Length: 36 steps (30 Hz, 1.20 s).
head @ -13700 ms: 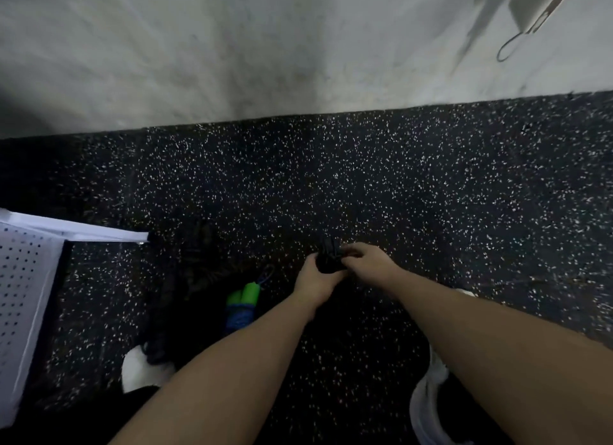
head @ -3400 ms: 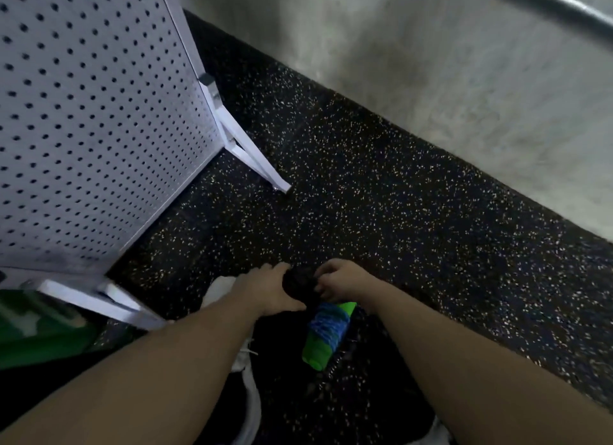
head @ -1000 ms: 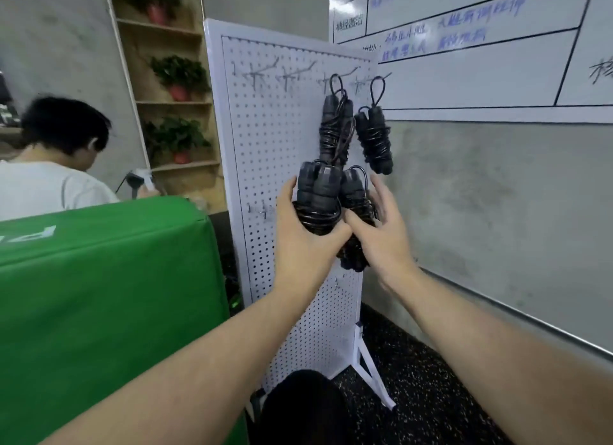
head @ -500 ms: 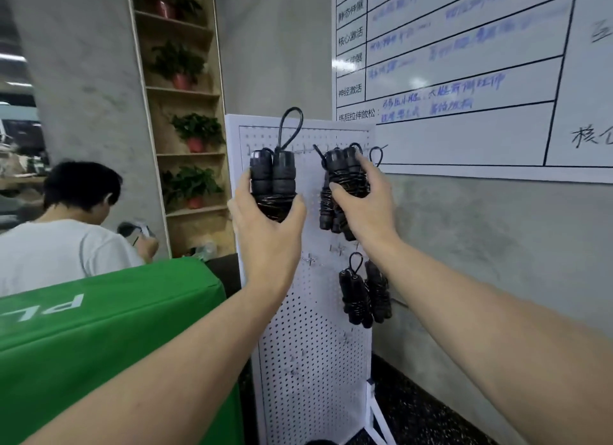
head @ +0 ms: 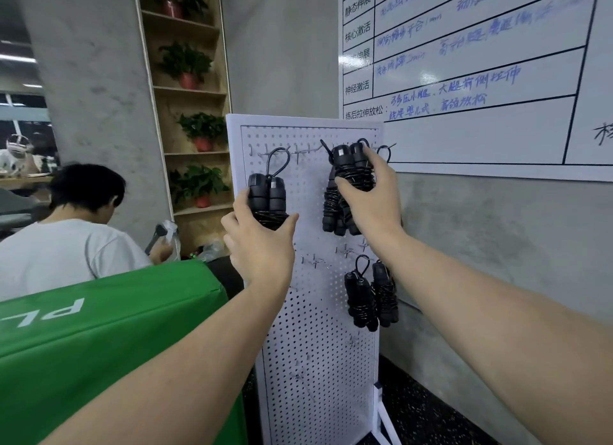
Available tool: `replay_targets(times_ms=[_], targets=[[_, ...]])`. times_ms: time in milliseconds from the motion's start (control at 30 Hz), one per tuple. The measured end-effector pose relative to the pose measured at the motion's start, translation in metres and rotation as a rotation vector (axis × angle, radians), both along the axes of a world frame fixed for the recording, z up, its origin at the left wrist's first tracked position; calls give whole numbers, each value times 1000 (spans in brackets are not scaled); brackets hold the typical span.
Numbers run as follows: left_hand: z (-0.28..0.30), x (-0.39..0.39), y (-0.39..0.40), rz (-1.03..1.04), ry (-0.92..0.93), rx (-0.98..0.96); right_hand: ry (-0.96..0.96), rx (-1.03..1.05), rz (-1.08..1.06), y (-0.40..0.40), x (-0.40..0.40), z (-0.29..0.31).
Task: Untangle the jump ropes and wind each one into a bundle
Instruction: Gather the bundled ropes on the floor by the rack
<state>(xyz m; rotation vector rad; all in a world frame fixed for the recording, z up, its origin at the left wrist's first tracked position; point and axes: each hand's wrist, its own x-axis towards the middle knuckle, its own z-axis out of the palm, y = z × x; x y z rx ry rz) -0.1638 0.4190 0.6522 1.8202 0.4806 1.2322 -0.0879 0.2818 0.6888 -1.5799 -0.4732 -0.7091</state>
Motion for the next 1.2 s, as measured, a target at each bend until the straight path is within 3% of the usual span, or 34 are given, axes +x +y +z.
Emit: replay_targets(times_ms=[433, 600, 700, 800, 933, 1100, 1200], targets=[[-11, 11, 2, 80, 94, 21, 6, -109, -96, 14, 17, 2], [-19, 0, -8, 84, -30, 159, 49, -162, -79, 19, 16, -1], [-38, -2, -20, -37, -126, 253, 36, -207, -56, 19, 14, -11], [-71, 3, -37, -250, -107, 250, 14, -179, -12, 7, 7, -36], [-133, 20, -69, -489, 163, 165, 63, -152, -38, -33, 5, -102], [-236, 59, -110, -882, 823, -97, 337, -237, -144, -105, 25, -229], [-300, 77, -132, -1102, 1154, 33, 576, -294, -213, -150, 27, -321]])
